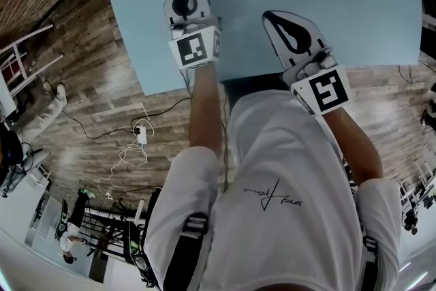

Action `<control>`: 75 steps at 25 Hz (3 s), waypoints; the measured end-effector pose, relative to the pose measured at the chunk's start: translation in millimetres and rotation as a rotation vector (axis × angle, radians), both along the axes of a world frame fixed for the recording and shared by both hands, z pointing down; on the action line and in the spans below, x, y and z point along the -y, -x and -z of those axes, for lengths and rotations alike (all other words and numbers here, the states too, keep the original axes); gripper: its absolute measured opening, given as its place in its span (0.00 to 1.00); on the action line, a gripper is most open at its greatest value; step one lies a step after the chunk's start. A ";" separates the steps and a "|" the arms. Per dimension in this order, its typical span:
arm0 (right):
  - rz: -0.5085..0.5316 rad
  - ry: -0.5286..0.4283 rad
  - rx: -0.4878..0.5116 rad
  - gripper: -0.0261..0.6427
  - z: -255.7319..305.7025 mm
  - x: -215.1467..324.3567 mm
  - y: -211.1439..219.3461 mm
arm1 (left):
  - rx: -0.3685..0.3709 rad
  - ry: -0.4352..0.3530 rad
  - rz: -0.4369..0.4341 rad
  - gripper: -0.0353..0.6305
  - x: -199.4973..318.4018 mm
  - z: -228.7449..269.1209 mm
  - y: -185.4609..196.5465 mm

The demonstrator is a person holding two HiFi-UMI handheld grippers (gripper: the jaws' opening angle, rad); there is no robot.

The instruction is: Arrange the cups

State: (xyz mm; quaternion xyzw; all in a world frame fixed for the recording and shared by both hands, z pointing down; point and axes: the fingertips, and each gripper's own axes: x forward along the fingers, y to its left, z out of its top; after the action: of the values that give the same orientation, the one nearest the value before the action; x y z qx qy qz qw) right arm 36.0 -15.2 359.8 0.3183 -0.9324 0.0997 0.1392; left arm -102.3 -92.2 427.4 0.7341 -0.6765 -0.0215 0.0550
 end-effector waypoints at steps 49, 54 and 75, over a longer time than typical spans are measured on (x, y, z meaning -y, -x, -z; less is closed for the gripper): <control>-0.060 0.006 0.039 0.07 8.4 -0.1 18.7 | 0.000 0.094 -0.082 0.25 -35.5 -10.9 1.1; -0.084 -0.003 0.055 0.07 11.5 4.6 21.8 | -0.017 0.094 -0.075 0.25 -45.7 0.6 16.4; -0.167 -0.078 0.088 0.07 49.8 41.2 25.6 | -0.050 0.067 -0.160 0.07 -59.4 72.7 13.9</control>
State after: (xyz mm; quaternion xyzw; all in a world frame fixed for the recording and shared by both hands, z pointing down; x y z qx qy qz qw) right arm 10.5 -56.5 309.9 0.3956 -0.9109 0.0886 0.0769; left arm -116.3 -32.8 354.7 0.7827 -0.6145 -0.0129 0.0979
